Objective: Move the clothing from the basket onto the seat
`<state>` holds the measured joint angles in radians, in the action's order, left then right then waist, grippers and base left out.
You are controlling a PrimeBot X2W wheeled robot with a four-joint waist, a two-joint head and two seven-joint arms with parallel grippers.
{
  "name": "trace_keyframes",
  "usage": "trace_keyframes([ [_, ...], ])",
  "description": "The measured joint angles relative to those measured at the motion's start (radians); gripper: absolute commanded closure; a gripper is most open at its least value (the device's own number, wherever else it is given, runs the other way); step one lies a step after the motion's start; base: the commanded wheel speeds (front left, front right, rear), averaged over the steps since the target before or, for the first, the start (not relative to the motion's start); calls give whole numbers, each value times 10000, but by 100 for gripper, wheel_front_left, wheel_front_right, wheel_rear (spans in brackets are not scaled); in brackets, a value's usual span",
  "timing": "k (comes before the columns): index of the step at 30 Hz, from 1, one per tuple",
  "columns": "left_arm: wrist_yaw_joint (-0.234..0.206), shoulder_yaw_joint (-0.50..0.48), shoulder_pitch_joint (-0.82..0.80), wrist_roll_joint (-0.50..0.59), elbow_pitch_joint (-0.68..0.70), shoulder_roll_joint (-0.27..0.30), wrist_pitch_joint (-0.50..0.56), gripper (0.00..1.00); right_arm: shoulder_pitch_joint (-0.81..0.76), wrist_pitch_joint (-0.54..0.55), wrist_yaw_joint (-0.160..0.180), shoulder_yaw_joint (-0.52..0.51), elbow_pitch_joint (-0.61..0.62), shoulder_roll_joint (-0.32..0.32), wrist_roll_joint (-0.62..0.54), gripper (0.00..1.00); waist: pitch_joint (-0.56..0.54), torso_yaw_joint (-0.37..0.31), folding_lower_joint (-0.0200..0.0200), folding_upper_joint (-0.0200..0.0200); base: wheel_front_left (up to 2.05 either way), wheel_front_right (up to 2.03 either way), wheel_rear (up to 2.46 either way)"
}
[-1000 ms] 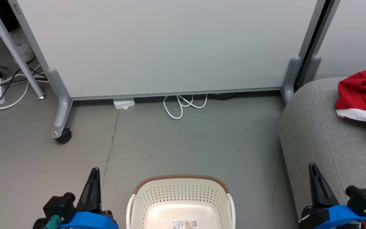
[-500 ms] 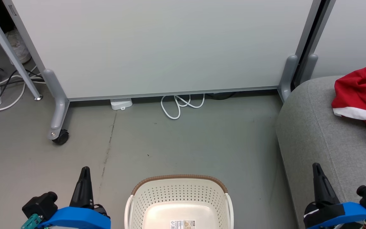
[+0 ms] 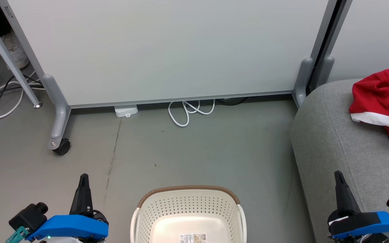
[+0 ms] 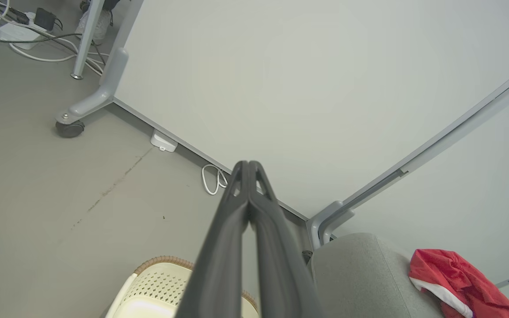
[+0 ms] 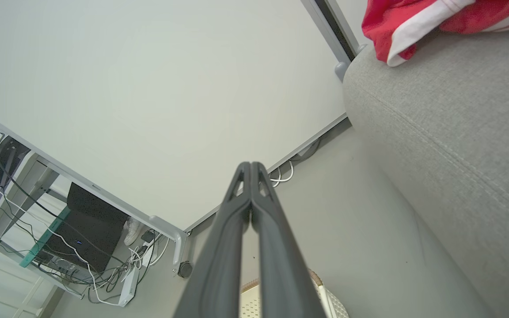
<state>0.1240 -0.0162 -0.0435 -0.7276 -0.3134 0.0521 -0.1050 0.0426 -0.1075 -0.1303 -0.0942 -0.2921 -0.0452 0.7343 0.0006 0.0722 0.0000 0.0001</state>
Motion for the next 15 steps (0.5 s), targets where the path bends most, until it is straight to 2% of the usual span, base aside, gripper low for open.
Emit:
trace_keyframes([
  [15, 0, -201, -93, -1983, 151, -4, 510, 100, 122, 466, 0, -44, 111, -2, 1956, 100, 4, -119, 0, 0, 0, 0, 0],
])
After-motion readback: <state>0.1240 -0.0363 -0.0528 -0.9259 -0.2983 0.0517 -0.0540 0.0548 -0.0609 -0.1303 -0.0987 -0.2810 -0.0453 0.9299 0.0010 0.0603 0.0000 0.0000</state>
